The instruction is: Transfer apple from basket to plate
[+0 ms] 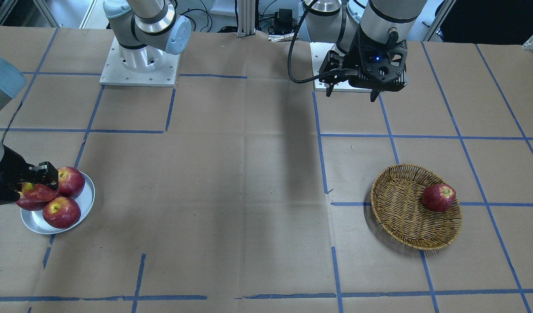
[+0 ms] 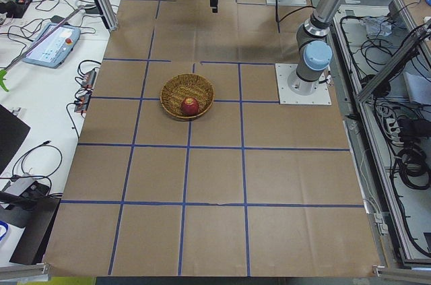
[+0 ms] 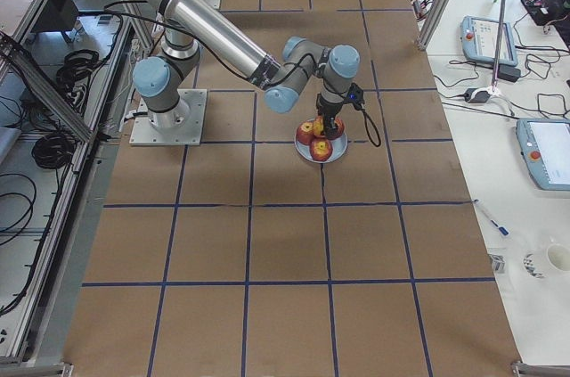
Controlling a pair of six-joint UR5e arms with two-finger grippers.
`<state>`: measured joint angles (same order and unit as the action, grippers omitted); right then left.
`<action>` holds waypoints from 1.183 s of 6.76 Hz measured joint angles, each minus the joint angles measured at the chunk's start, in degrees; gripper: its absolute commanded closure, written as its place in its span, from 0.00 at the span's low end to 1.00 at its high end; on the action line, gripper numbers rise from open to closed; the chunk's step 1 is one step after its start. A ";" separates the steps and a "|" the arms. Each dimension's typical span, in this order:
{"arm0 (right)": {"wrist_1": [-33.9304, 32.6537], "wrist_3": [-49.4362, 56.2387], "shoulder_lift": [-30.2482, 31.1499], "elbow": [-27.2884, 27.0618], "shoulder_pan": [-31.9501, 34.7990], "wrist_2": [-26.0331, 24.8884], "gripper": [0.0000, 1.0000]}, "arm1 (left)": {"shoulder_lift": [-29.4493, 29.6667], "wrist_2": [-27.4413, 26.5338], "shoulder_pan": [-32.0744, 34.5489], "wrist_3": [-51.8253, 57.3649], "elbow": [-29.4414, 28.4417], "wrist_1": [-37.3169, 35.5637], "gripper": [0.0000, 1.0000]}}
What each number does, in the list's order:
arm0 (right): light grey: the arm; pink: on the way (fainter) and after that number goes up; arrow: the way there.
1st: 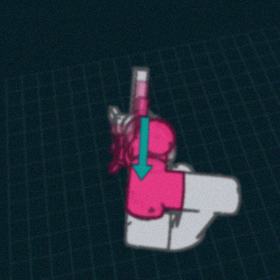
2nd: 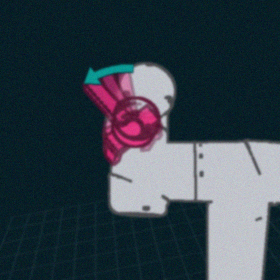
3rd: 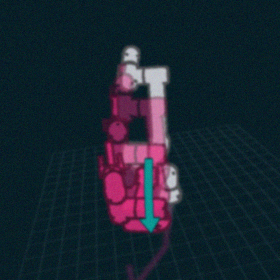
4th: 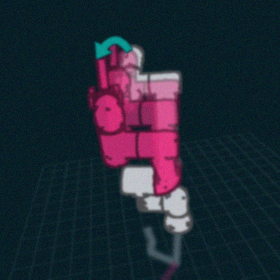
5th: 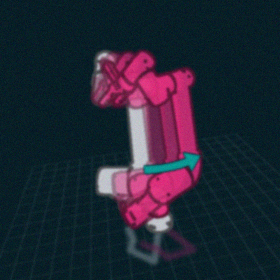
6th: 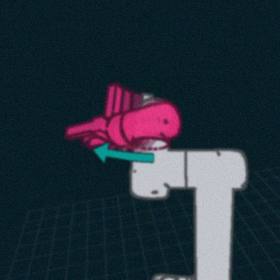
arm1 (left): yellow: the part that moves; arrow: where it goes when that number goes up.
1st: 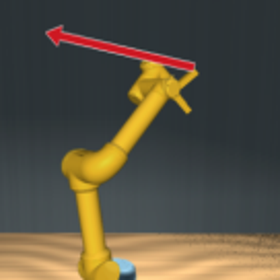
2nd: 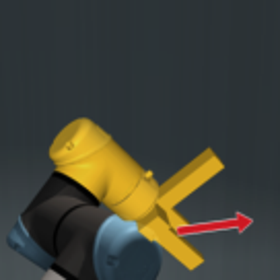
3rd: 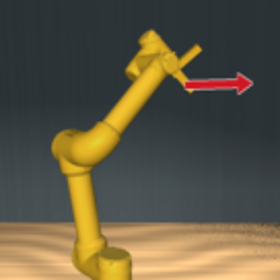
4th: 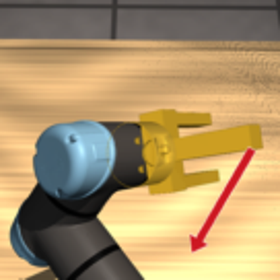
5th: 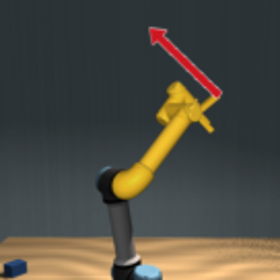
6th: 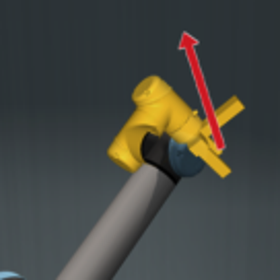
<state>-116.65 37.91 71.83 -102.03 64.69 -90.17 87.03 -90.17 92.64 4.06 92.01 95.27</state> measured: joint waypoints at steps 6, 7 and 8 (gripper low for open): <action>15.79 -5.44 8.44 10.34 4.52 -1.60 0.00 | 0.04 0.00 -0.05 -0.10 0.18 -0.08 0.01; 19.82 -10.26 10.84 11.53 7.95 -1.76 0.00 | 0.06 0.00 -0.08 -0.10 0.19 -0.09 0.01; 23.18 -16.39 13.39 11.94 11.92 -1.77 0.00 | 0.06 0.00 -0.08 -0.10 0.19 -0.09 0.01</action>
<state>-93.47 21.52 85.21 -90.09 76.61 -91.94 87.09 -90.18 92.55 3.96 92.20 95.18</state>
